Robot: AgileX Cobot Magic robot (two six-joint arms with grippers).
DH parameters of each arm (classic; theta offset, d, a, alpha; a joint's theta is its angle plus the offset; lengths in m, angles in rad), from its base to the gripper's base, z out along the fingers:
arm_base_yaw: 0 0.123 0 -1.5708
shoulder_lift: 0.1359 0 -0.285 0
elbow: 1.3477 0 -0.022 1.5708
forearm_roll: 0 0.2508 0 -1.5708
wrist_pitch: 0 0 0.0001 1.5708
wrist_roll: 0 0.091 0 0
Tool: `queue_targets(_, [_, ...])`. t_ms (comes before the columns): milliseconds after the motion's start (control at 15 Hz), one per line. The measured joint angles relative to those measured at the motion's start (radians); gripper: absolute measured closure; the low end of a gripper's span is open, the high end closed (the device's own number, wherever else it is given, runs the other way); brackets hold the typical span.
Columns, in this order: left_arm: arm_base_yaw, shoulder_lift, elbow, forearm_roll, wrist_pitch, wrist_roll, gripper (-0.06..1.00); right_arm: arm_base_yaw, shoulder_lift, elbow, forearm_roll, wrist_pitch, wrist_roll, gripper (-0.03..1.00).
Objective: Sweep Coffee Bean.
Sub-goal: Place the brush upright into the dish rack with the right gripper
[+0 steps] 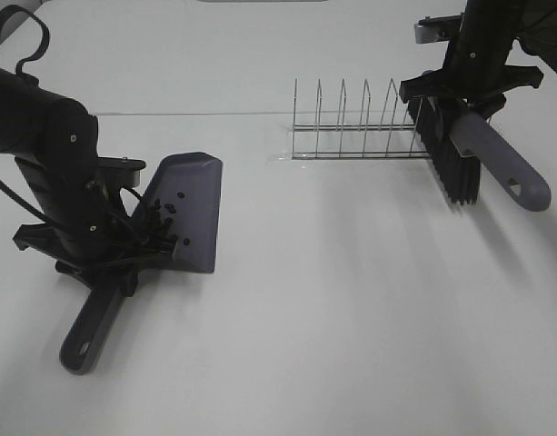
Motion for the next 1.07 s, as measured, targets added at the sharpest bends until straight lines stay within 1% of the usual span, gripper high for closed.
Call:
queue_targets(333, [0.0, 0.0, 0.0, 0.002, 0.001, 0.0, 0.59, -0.003, 0.114, -0.188, -0.001, 0.011, 0.0, 0.6])
queue_targets(800, [-0.003, 0.0, 0.0, 0.009, 0.003, 0.0, 0.59, -0.021, 0.119, -0.208, 0.031, 0.01, 0.007, 0.6])
queue_targets(867, [-0.003, 0.0, 0.0, 0.009, 0.003, 0.0, 0.59, -0.022, 0.12, -0.208, 0.079, 0.01, 0.008, 0.54])
queue_targets(1067, [-0.003, 0.0, 0.0, 0.009, 0.003, 0.0, 0.59, -0.022, 0.12, -0.196, 0.094, 0.009, 0.01, 0.34])
